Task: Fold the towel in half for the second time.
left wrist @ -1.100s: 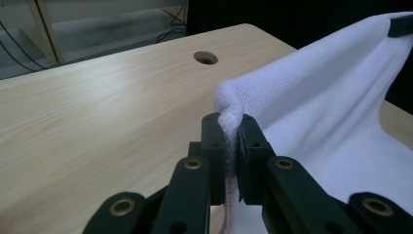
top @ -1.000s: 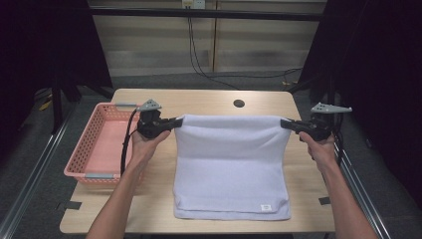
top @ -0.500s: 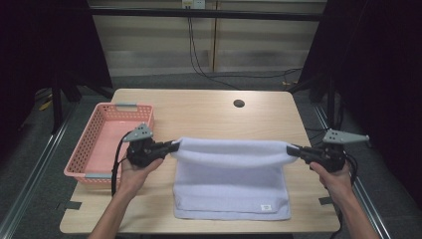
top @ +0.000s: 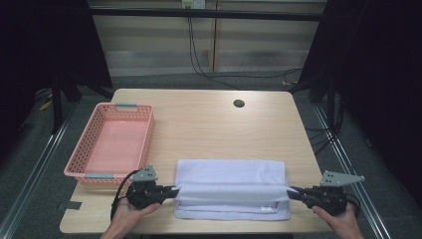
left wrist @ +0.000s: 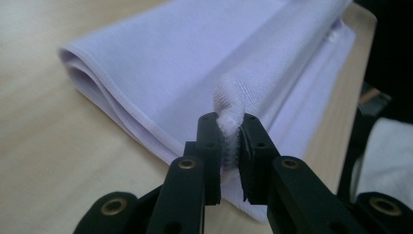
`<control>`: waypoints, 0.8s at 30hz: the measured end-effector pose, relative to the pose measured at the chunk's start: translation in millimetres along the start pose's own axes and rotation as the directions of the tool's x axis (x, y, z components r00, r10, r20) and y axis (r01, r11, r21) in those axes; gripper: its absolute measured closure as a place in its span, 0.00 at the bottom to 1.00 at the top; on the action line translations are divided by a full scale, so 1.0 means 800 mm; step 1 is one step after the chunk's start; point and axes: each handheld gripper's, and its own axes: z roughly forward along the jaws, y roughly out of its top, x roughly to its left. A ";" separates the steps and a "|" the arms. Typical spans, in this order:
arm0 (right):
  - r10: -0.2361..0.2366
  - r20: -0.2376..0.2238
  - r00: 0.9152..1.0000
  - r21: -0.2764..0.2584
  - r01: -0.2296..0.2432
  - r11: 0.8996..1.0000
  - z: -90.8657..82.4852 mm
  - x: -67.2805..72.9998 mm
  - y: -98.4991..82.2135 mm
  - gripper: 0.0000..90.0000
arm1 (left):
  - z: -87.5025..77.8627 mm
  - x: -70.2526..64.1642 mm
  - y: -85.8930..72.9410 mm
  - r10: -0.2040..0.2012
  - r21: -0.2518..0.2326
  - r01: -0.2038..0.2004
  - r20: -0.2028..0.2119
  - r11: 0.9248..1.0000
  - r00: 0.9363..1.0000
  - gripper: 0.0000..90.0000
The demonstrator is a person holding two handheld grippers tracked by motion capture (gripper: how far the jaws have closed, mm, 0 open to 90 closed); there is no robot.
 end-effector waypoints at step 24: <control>0.060 0.144 0.988 0.110 -0.076 0.991 0.048 -0.019 0.004 0.49 | 0.046 0.041 0.019 -0.019 0.079 0.023 -0.053 0.997 0.998 0.65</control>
